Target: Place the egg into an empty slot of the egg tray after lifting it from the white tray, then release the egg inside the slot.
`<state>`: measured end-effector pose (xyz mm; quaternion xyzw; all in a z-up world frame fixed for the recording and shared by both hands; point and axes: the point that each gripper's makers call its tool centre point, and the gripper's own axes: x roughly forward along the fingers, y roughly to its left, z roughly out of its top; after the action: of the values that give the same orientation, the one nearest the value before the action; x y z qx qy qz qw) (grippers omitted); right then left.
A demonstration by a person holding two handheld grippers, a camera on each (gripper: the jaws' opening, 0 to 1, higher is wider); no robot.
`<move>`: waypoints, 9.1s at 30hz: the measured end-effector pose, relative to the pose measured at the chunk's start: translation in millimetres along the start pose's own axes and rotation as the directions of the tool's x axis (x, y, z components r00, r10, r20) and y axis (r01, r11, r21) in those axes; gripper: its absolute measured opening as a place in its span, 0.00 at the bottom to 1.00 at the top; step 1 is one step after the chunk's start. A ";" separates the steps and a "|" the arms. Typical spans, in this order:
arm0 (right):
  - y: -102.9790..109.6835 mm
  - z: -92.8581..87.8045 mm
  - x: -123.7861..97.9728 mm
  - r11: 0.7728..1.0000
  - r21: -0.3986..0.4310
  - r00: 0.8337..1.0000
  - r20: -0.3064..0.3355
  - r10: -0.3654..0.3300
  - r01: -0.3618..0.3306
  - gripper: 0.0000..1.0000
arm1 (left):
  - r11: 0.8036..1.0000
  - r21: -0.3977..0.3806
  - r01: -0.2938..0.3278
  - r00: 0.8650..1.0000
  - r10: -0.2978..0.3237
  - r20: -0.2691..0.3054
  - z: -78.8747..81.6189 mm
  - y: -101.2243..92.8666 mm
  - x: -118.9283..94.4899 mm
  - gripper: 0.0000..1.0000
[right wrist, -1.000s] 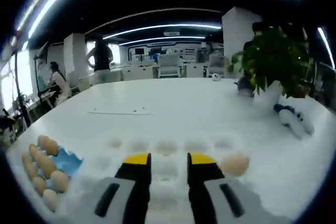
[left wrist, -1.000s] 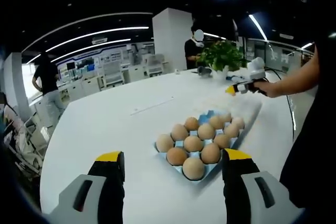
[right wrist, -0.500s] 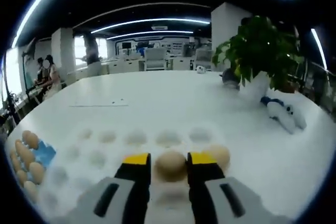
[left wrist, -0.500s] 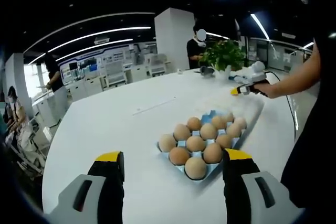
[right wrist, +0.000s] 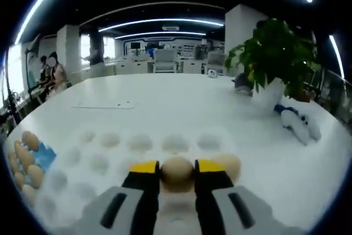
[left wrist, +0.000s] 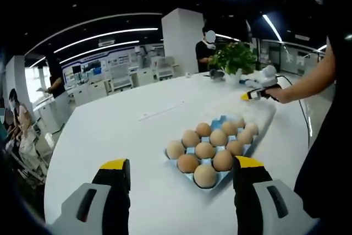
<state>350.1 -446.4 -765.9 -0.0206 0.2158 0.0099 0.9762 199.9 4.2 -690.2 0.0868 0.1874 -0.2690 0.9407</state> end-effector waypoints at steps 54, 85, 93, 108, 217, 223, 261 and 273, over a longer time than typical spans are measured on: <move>181.6 48.6 -34.2 0.890 -0.089 0.884 0.103 0.456 -0.448 0.24 | 1.000 0.005 0.017 1.000 -0.017 0.002 -2.9 -2.9 0.7 0.79; 265.3 15.8 -22.6 0.783 -0.107 0.789 -0.030 0.614 -0.613 0.24 | 1.000 0.004 0.006 1.000 -0.006 0.010 0.6 -1.7 0.0 0.78; 275.6 5.2 -18.6 0.767 -0.099 0.774 -0.073 0.629 -0.634 0.24 | 1.000 0.001 0.004 1.000 -0.004 0.010 -0.2 -0.7 -0.3 0.78; 276.7 -3.7 -14.5 0.747 0.033 0.738 -0.129 0.663 -0.665 0.25 | 1.000 -0.007 0.007 1.000 -0.007 0.012 0.3 1.3 2.5 0.77; -51.7 15.6 -7.1 0.995 0.020 0.992 0.067 -0.104 0.103 0.24 | 1.000 0.000 -0.016 1.000 0.016 -0.003 2.1 2.3 4.4 0.76; -35.2 33.6 -16.4 0.998 0.020 0.991 0.119 -0.056 0.054 0.24 | 1.000 0.003 -0.008 1.000 0.008 -0.002 2.9 0.5 6.0 0.76; 126.6 61.5 -30.7 0.931 -0.028 0.915 0.172 0.364 -0.365 0.23 | 1.000 -0.003 0.006 1.000 -0.006 0.008 2.6 -0.9 6.4 0.76; 174.6 49.0 -31.7 0.883 -0.068 0.873 0.135 0.468 -0.464 0.23 | 1.000 0.000 -0.003 1.000 0.003 0.003 1.8 0.6 4.0 0.76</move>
<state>337.1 -270.1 -714.4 0.0167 0.1415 0.2497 0.9578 203.9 2.3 -690.1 0.0864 0.1858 -0.2676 0.9415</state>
